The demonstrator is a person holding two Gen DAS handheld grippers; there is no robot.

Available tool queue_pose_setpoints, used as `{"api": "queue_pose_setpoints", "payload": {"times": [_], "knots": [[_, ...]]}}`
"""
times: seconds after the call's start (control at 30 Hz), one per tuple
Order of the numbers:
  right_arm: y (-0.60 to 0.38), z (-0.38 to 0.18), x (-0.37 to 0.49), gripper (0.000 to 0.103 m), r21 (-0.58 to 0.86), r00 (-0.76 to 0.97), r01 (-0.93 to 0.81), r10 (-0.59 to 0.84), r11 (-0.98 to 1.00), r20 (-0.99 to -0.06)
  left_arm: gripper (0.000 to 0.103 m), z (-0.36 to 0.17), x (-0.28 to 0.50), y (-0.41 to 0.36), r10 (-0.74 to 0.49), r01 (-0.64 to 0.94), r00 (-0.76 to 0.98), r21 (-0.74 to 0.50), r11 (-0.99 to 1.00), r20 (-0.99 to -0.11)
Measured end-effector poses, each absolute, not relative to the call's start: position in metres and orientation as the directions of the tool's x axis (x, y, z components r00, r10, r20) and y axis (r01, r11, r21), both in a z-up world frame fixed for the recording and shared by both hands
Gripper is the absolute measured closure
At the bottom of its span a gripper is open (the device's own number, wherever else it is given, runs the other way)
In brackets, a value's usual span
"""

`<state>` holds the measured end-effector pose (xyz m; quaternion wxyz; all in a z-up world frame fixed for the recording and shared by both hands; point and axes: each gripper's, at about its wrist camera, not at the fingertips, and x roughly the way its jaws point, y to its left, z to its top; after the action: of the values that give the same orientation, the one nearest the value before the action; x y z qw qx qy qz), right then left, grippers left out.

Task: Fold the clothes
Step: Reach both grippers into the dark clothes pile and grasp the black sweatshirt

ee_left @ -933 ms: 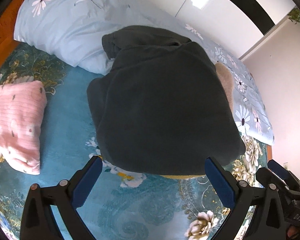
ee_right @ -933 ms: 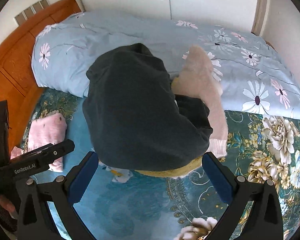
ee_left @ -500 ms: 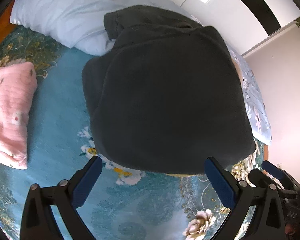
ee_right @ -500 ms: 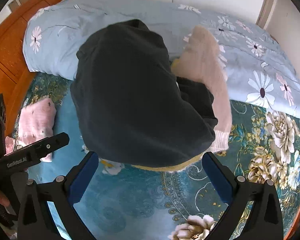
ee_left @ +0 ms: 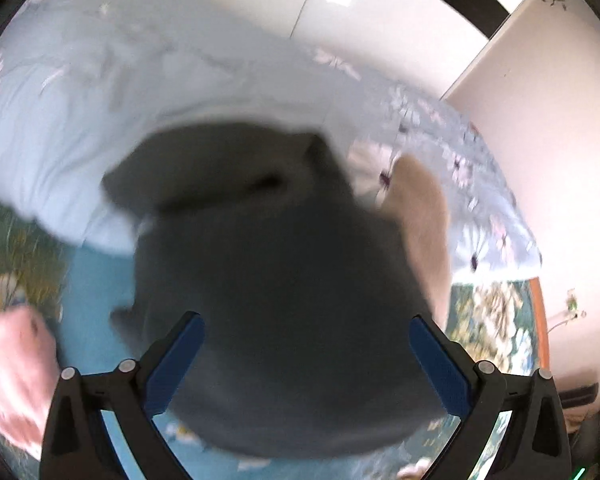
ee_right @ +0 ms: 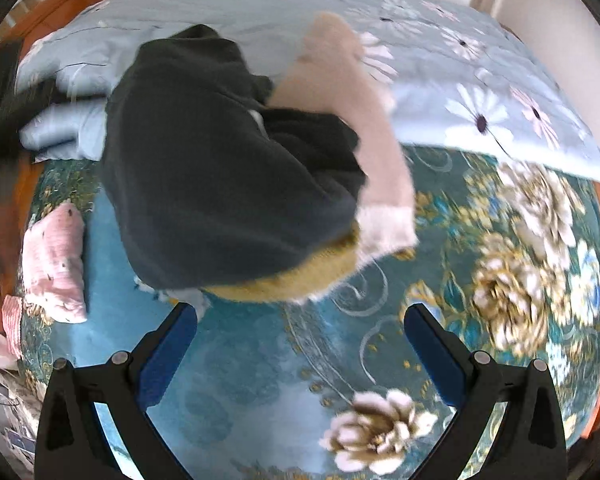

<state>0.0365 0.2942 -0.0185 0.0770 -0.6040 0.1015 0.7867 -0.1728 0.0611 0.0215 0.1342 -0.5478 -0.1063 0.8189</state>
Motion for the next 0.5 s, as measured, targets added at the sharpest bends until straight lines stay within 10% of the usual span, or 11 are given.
{"api": "queue_pose_setpoints", "payload": {"times": [0.17,0.3,0.5], "knots": [[0.317,-0.020,0.072,0.000,0.068,-0.230,-0.322,0.008,-0.944,-0.973,0.011,0.008,-0.217,0.095,0.257,-0.029,-0.287,-0.260,-0.965,-0.923],[0.331,-0.009,0.097,0.000,0.085,-0.255,-0.355,0.009,-0.931,-0.967,0.078,-0.005,-0.215,0.093,0.190,0.034,-0.257,-0.205,-0.978,-0.948],[0.352,0.000,0.125,0.000,0.142,-0.301,-0.399,-0.017,-0.906,-0.953,0.089,0.025,-0.175,0.083,0.205,0.053,-0.330,-0.235,-0.971,-0.921]]}}
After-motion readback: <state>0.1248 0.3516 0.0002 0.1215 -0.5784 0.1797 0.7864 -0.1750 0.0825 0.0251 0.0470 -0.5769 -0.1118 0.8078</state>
